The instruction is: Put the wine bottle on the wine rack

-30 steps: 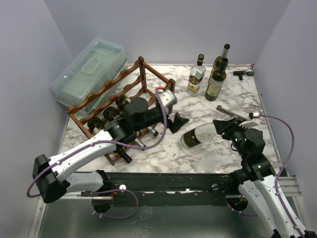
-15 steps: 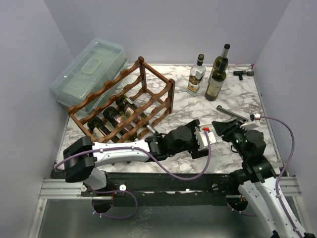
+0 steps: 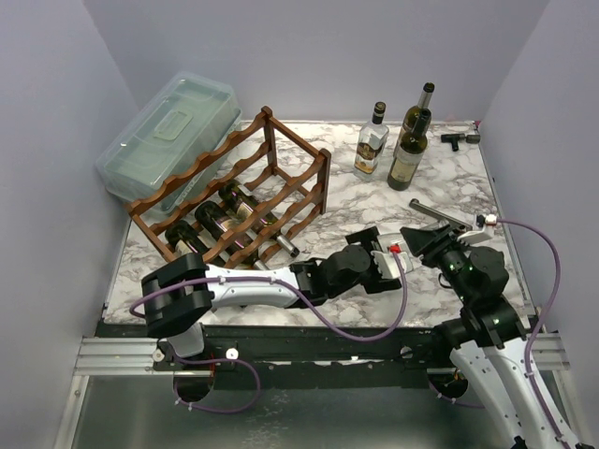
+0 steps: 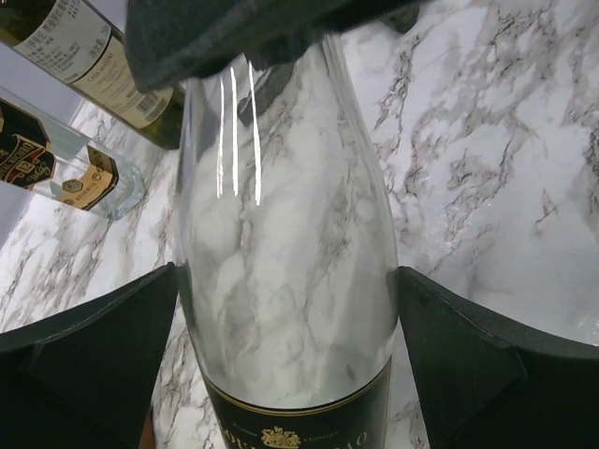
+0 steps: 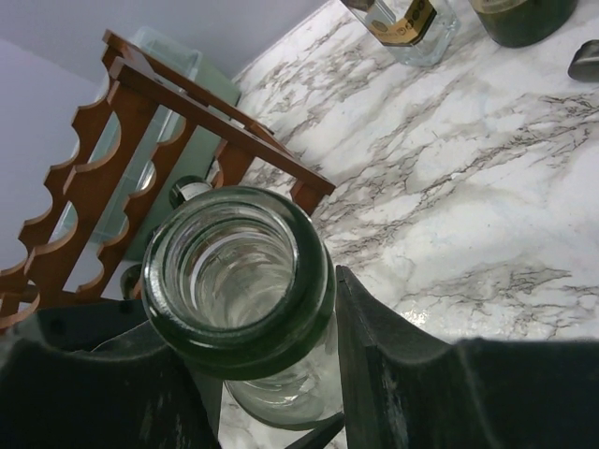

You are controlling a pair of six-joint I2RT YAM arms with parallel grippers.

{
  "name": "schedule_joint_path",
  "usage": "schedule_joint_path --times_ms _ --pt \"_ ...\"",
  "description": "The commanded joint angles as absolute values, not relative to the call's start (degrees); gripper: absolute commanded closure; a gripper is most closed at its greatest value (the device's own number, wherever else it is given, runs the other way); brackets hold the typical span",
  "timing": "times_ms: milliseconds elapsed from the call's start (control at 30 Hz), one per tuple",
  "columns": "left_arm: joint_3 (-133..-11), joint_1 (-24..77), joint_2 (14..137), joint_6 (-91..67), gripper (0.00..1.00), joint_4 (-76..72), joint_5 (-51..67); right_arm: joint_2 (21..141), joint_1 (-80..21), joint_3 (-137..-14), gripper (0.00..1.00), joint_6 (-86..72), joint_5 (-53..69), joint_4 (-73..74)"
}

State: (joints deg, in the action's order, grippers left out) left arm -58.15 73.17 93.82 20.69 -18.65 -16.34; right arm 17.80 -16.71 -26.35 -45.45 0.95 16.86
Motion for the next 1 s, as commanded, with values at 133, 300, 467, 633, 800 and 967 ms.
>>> schedule_joint_path --times_ms 133,300,467,633,800,967 --pt "-56.6 73.3 96.6 23.7 0.02 -24.3 -20.4 15.0 -16.9 -32.3 1.00 -50.9 3.5 9.6" --pt "-56.3 73.3 96.2 26.4 0.34 -25.0 -23.1 15.0 -16.8 -32.3 0.99 -50.3 3.9 11.0" --pt "-55.6 73.5 94.5 32.7 0.81 -24.7 -26.2 14.3 -16.9 -32.4 0.79 -46.8 5.5 14.7" --pt "-54.6 74.2 92.3 39.6 1.00 -21.7 -26.9 14.0 -16.9 -34.2 0.37 -42.2 4.1 22.3" --pt "-53.7 74.1 90.4 42.9 1.00 -17.8 -25.1 14.9 -16.9 -38.4 0.15 -36.7 2.9 28.8" --pt "-52.9 74.2 88.0 47.0 1.00 -13.9 -23.9 15.6 -16.9 -41.0 0.03 -35.9 5.3 30.2"
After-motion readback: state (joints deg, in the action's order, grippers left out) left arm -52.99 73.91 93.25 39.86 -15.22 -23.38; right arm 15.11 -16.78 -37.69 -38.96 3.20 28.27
